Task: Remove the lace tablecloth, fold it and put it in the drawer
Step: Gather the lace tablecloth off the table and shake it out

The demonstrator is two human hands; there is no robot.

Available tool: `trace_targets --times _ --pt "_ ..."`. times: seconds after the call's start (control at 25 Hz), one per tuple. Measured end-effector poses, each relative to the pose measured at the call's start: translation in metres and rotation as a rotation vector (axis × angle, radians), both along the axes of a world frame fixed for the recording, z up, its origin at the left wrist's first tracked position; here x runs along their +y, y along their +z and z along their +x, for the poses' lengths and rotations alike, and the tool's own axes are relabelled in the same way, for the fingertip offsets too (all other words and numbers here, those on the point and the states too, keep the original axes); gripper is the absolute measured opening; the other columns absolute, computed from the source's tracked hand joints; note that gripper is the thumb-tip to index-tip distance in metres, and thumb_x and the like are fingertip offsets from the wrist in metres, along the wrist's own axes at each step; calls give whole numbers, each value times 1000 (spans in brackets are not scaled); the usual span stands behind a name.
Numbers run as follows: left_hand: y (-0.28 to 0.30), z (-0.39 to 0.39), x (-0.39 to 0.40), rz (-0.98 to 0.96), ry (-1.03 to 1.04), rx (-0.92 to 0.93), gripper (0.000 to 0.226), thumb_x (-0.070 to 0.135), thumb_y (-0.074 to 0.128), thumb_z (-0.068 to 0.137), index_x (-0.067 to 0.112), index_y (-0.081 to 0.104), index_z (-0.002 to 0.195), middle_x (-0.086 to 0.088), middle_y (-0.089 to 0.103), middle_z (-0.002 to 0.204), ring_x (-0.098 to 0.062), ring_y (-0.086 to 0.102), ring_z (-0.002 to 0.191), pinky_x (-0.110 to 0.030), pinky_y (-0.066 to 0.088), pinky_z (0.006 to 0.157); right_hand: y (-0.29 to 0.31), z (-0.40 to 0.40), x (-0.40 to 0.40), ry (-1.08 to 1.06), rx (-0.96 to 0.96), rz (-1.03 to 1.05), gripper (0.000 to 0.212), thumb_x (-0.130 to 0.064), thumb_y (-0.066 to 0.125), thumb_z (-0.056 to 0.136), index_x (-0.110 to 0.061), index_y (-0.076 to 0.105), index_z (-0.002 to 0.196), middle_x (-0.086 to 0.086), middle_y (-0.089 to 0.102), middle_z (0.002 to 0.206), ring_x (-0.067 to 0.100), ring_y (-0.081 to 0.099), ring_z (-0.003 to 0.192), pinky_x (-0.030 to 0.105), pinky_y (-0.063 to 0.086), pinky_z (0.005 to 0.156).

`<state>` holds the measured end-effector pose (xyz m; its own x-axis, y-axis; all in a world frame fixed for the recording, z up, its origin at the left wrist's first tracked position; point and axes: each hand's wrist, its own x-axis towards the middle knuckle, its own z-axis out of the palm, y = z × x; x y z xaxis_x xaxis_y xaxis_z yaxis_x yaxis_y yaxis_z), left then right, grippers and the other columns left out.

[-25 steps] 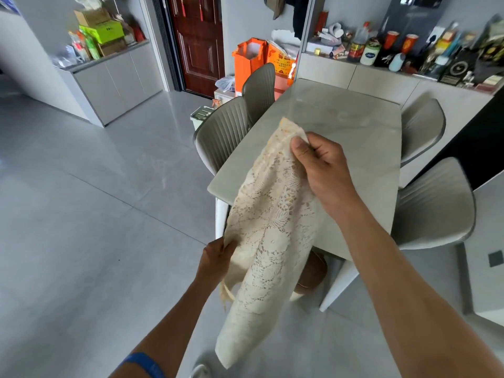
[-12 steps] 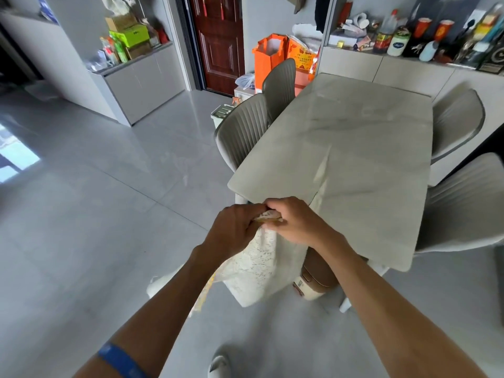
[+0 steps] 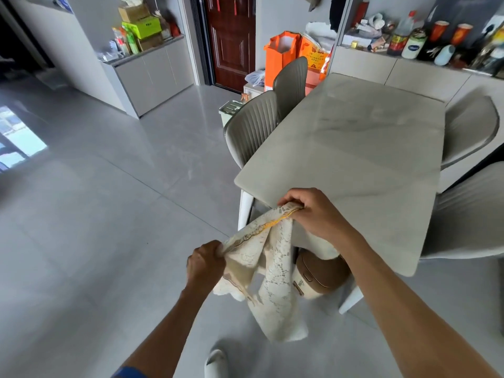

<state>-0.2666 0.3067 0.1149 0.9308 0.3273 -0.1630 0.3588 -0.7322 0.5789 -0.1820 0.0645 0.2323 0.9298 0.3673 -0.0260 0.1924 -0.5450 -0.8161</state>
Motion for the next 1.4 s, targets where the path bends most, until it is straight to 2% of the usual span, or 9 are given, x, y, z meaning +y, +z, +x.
trace_targets --times 0.16,0.32,0.56,0.72,0.92,1.0,1.08,1.24,1.4 --pt "-5 18 20 84 185 -70 37 8 53 79 32 74 97 -9 74 92 -36 66 91 -34 50 78 -30 -25 -21 -102 75 21 3 -19 63 79 -19 67 79 1 67 71 23 61 68 34 45 61" --pt "9 47 6 36 199 -215 26 12 53 92 28 72 95 -7 74 91 -37 66 83 -28 40 69 -79 -73 -45 -192 114 -23 19 -27 65 85 -19 53 73 -10 50 60 6 45 56 30 39 56" --pt "28 40 -41 -80 -493 -453 35 -5 49 84 14 73 100 -4 59 135 -17 58 116 -24 47 89 -114 -120 -37 261 713 -256 42 -63 69 72 -31 66 99 -11 72 101 11 69 95 28 52 82" --pt "45 8 -59 28 -891 -489 45 -4 52 77 26 66 108 2 52 139 -18 46 116 -28 46 94 -89 -77 -25 -30 438 -35 57 -48 66 70 -46 50 125 -21 60 115 5 64 95 25 54 79" --pt "82 -1 -54 60 -981 -549 42 0 46 78 21 66 107 -4 55 140 -34 54 115 -38 44 101 -80 -24 -12 -74 385 300 86 21 46 79 -28 35 150 -3 47 146 26 63 112 31 55 80" --pt "90 -1 -48 138 -1068 -504 38 -9 57 75 12 71 104 -10 57 140 -41 55 120 -49 47 101 -82 -9 -8 -66 291 162 89 18 49 83 -30 25 155 -6 35 156 19 59 114 20 51 82" --pt "95 -7 -45 179 -1150 -413 38 -12 65 71 7 72 102 -11 58 139 -40 52 128 -53 45 104 -86 4 -1 8 234 21 94 12 51 82 -33 17 157 -9 26 161 17 50 129 30 49 100" --pt "92 -22 -41 239 -1268 -374 37 -5 76 64 11 73 97 -4 63 133 -33 55 127 -32 47 101 -105 13 4 192 156 -409 98 11 48 78 -36 14 157 -2 31 161 23 38 142 39 41 109" --pt "87 -33 -37 311 -1383 -337 31 3 76 65 15 74 93 2 67 126 -28 53 123 -23 41 100 -125 -2 0 307 283 -421 91 11 45 80 -40 27 153 -7 35 159 15 38 143 36 39 112"
